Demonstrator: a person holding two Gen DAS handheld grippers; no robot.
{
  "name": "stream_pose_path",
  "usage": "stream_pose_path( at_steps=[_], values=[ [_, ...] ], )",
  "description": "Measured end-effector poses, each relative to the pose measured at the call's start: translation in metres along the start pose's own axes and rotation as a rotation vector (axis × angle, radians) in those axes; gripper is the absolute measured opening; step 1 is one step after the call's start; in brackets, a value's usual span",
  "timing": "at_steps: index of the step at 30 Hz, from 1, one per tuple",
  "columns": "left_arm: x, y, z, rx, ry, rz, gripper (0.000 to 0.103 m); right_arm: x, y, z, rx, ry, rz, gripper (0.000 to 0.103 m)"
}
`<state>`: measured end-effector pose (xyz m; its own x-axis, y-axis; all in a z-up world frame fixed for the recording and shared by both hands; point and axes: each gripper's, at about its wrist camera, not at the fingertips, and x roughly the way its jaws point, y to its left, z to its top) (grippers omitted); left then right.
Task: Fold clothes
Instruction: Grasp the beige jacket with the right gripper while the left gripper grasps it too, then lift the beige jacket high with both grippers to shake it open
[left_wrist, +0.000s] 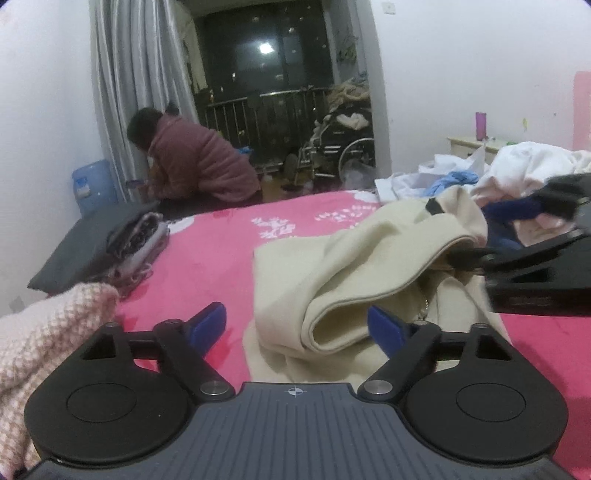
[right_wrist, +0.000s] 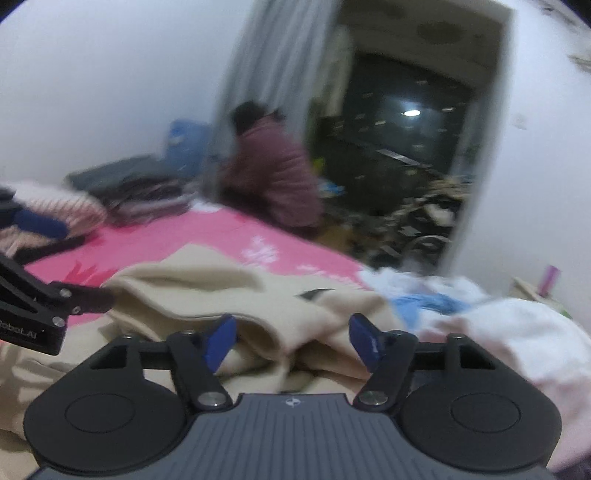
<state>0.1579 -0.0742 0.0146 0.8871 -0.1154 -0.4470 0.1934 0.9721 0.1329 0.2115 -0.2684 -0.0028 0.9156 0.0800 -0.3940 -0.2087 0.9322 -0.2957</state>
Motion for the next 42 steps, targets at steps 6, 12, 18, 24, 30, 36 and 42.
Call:
stream_pose_path(
  at_steps=[6,12,18,24,30,36,42],
  values=[
    [0.011,-0.001,-0.008,0.010,0.042,-0.009,0.056,0.039,-0.005,0.006,0.027,0.036,-0.104,0.032],
    [0.007,-0.004,0.001,-0.040,0.023,-0.063,0.056,0.008,-0.017,0.030,0.103,-0.130,-0.142,0.005],
    [-0.016,-0.018,0.008,-0.046,-0.018,-0.143,0.061,-0.040,-0.028,0.056,0.168,-0.266,-0.144,0.005],
    [-0.036,-0.023,0.019,-0.095,-0.050,-0.190,0.065,-0.099,-0.033,0.078,0.211,-0.379,-0.116,0.005],
    [-0.064,-0.027,0.026,-0.115,-0.120,-0.205,0.070,-0.156,-0.033,0.111,0.232,-0.465,-0.072,0.005],
    [-0.084,-0.033,0.018,-0.134,-0.135,-0.171,0.069,-0.194,-0.031,0.134,0.284,-0.505,-0.044,0.005],
    [-0.093,-0.022,0.009,-0.217,-0.111,-0.086,0.044,-0.219,-0.032,0.142,0.326,-0.540,-0.040,0.005]
  ],
)
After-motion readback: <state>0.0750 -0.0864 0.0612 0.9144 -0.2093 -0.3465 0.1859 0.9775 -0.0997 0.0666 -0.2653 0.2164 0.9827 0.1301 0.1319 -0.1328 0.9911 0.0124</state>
